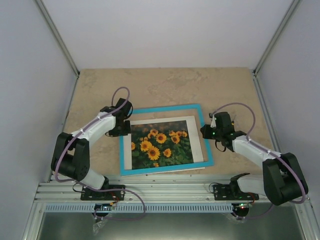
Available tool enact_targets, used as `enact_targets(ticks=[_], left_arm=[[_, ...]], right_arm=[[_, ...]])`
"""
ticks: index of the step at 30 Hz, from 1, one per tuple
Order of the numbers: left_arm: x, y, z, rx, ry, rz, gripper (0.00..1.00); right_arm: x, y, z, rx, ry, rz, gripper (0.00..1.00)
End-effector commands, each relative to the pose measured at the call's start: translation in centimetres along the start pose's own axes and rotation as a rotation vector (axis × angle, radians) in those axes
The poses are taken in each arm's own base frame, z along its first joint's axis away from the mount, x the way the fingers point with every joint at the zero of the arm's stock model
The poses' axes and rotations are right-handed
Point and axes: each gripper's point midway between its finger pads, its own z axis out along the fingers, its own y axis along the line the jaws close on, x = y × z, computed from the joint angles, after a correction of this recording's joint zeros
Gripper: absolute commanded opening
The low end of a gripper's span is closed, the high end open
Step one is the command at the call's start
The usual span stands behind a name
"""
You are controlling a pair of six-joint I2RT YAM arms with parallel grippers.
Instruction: Take the photo out of the frame
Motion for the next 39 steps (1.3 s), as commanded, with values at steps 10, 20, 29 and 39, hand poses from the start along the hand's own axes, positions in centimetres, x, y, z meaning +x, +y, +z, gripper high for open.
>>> enact_targets(ticks=[10, 20, 29, 39], left_arm=[[-12.9, -4.9, -3.6, 0.102, -0.178, -0.067, 0.00], [-23.4, -4.7, -3.1, 0.177, -0.304, -0.149, 0.00], [-31.1, -4.3, -2.5, 0.181, -0.436, -0.153, 0.00], [-35.2, -4.3, -1.5, 0.217, -0.545, -0.148, 0.00]], right_arm=[[-11.7, 4.0, 0.8, -0.037, -0.169, -0.047, 0.01], [-19.8, 3.9, 5.0, -0.083, -0.280, -0.054, 0.00], [-26.3, 5.2, 8.6, -0.159, -0.347, -0.090, 0.01], [-29.0, 5.1, 11.8, -0.170, -0.406, -0.149, 0.03]])
